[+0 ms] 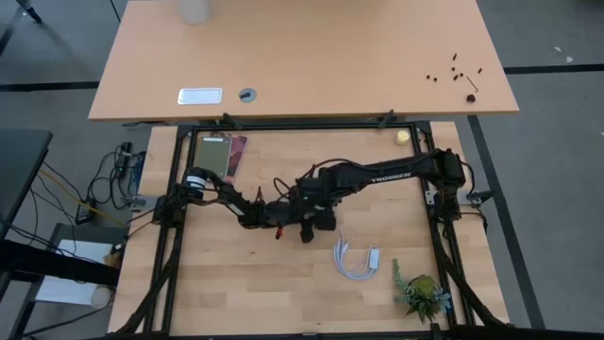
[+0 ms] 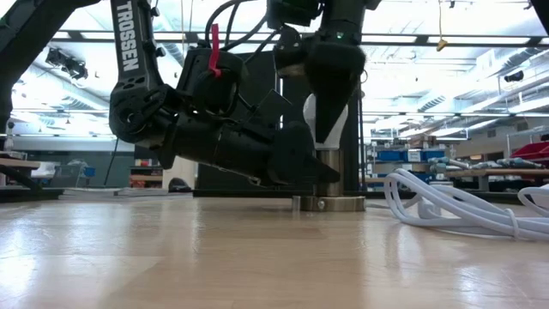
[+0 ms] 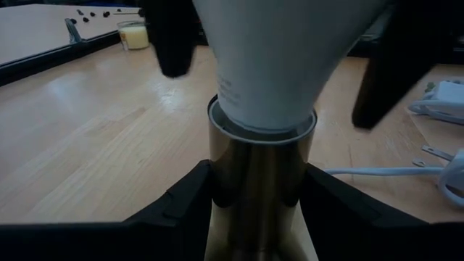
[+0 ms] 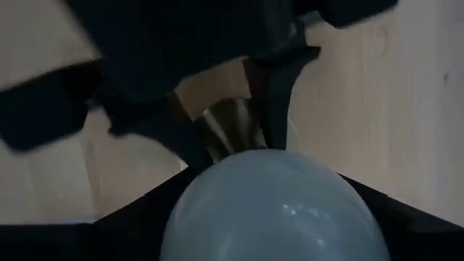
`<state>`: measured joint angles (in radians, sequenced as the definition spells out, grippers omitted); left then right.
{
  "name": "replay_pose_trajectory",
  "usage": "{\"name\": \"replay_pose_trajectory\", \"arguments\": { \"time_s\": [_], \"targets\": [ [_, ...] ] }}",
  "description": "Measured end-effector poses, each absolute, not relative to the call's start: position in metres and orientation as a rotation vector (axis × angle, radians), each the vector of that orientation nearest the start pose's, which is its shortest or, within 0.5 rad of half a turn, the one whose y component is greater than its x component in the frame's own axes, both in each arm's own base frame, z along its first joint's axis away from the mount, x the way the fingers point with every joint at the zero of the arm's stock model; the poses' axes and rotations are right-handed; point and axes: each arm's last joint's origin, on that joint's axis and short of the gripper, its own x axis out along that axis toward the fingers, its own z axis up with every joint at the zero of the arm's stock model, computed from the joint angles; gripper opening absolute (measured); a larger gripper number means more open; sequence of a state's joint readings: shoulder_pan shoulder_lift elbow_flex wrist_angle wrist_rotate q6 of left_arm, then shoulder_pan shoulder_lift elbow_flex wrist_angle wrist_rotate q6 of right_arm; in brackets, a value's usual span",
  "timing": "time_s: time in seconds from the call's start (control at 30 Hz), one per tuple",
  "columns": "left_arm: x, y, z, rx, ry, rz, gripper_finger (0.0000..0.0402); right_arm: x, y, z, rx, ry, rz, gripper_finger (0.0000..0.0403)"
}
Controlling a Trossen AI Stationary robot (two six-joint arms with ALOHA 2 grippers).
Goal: Screw lightbulb
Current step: Insert the white lightbulb into the desk lamp
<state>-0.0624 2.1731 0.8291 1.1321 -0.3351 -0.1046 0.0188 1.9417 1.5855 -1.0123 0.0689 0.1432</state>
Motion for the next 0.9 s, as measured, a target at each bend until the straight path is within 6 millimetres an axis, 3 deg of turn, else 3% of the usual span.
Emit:
{"name": "replay_pose_trajectory", "arguments": {
  "time_s": [0.57,0.9],
  "targets": [
    [0.3763,-0.0140,0.0759,-0.067,0.194,0.276,0.0187,0.3829,0.0069,0.2238,0.680,1.248,-0.710,0.0265],
    [0.3764,-0.0137,0.0762,-0.072,0.192,0.269,0.0187,0.3831,0.0062,0.2229,0.623,1.240,-0.718,0.0297]
  ]
}}
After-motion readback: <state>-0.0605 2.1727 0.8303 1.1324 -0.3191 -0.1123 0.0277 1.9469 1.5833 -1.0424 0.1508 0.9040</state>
